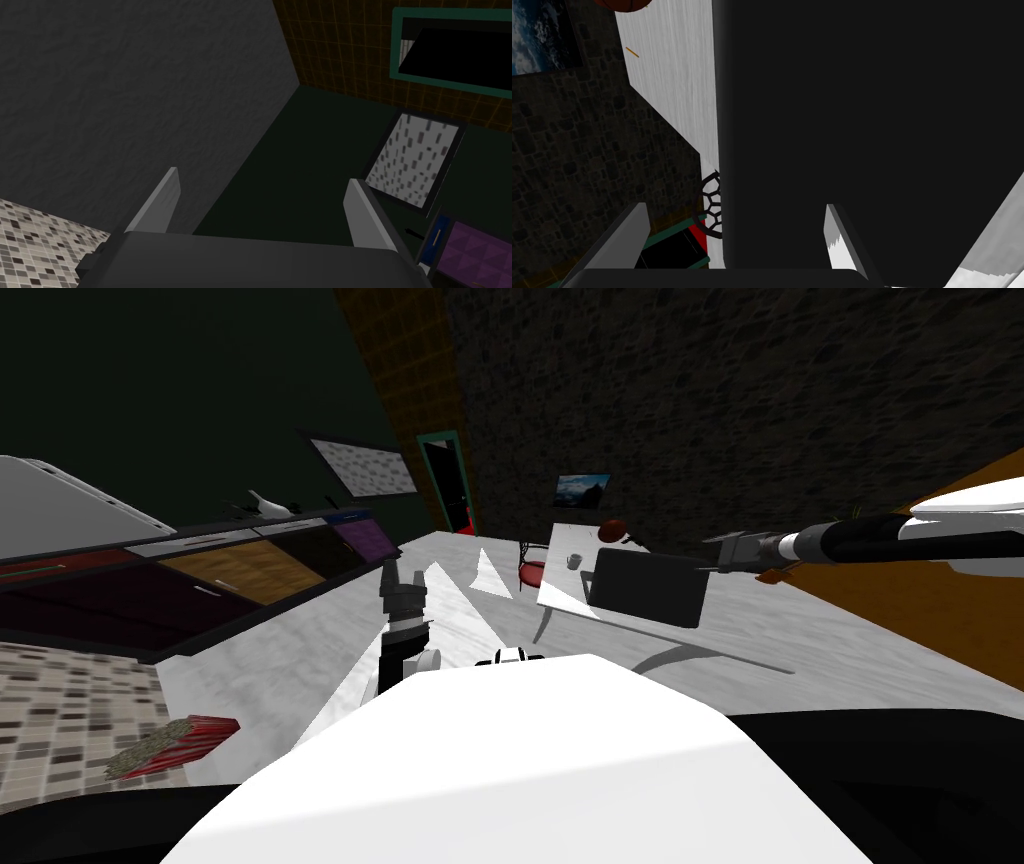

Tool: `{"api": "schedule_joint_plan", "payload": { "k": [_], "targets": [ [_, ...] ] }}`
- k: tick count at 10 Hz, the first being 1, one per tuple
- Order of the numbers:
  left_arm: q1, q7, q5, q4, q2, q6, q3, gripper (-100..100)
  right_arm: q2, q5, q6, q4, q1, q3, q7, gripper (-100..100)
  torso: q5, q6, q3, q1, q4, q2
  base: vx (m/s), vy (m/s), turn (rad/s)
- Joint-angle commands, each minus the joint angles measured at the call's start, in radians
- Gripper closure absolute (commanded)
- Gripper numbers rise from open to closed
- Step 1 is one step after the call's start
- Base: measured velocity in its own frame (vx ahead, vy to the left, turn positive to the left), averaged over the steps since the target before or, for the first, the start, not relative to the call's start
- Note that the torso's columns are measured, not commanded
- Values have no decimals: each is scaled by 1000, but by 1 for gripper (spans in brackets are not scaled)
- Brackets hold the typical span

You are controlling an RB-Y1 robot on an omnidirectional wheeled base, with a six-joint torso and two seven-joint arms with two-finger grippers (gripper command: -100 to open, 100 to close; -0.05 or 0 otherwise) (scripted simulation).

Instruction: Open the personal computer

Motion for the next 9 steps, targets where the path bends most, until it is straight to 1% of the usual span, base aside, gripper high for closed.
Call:
{"api": "schedule_joint_plan", "payload": {
  "k": [1,5,6,7,8,9],
  "targets": [
    [0,0,0,0,0,0,0,0,-7,18,14,7,12,4,-9,-100,0,0,1,1,1,2,92,198,13],
    [0,0,0,0,0,0,0,0,-20,29,36,15,33,19,-18,-100,0,0,1,0,1,1,85,186,12],
    [0,0,0,0,0,0,0,0,-20,23,35,10,30,19,-15,-100,0,0,0,0,0,0,44,86,-2],
    [0,0,0,0,0,0,0,0,-20,25,37,10,31,18,-17,-100,-1,0,2,-5,1,3,9,19,3],
    [0,0,0,0,0,0,0,0,-21,25,36,10,30,18,-17,100,-3,1,3,-7,2,5,6,9,3],
    [0,0,0,0,0,0,0,0,-54,19,1,-5,43,38,-35,100,-2,1,3,-4,2,4,76,-33,-36]
  ]
}}
